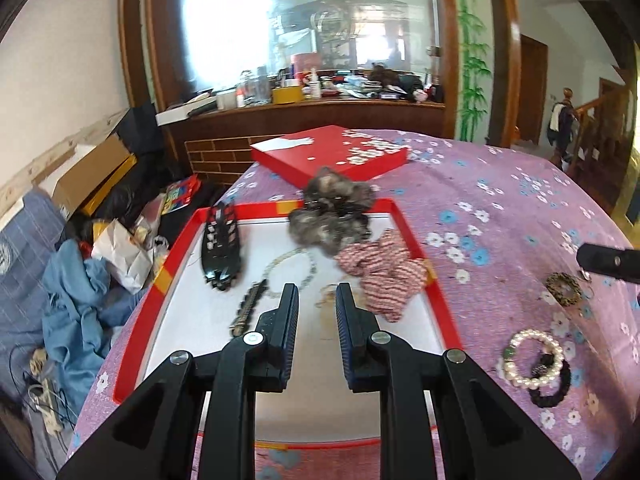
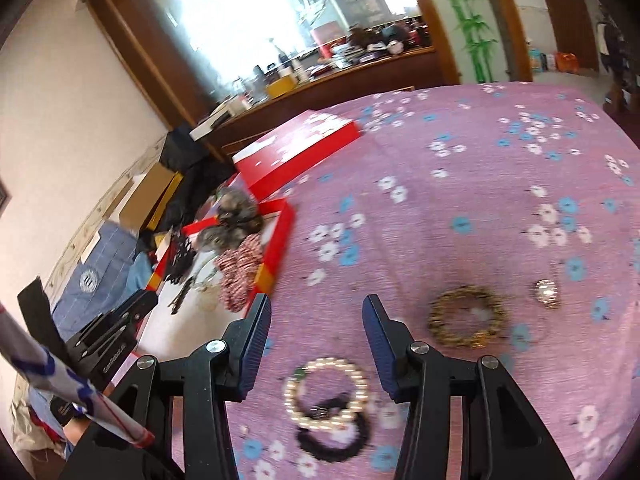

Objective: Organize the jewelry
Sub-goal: 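Move the left gripper to the leopard scrunchie while the right approaches the pearl earring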

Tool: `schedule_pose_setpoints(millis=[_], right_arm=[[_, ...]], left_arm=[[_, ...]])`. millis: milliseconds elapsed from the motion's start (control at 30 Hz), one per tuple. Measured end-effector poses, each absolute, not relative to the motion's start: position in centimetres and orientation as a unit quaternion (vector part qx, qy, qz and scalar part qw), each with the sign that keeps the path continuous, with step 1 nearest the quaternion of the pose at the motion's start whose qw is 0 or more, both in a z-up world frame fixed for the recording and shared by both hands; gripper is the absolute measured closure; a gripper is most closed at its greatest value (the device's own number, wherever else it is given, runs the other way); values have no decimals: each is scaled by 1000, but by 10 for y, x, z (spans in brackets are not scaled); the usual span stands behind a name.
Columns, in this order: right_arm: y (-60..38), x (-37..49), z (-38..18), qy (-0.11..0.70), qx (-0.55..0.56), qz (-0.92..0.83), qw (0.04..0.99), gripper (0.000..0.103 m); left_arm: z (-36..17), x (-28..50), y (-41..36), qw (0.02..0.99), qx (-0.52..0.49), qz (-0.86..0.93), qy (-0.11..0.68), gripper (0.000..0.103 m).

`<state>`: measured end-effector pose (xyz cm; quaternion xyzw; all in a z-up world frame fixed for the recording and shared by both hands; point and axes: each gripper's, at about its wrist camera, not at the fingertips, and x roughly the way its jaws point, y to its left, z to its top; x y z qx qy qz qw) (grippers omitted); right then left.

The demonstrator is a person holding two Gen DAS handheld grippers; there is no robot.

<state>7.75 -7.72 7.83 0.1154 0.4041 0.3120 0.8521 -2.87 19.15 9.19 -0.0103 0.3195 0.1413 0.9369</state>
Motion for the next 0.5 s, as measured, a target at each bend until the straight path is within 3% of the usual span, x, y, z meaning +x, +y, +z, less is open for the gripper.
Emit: schedule_pose_setpoints(millis=[400, 500], right_arm=[[-159, 111, 59, 405, 132, 222, 877, 52], [-173, 119, 50, 423, 120, 185, 879, 60]], left_arm=[[94, -4, 126, 931, 15, 80, 357, 85], [89, 13, 106, 921, -4, 34, 389, 85]])
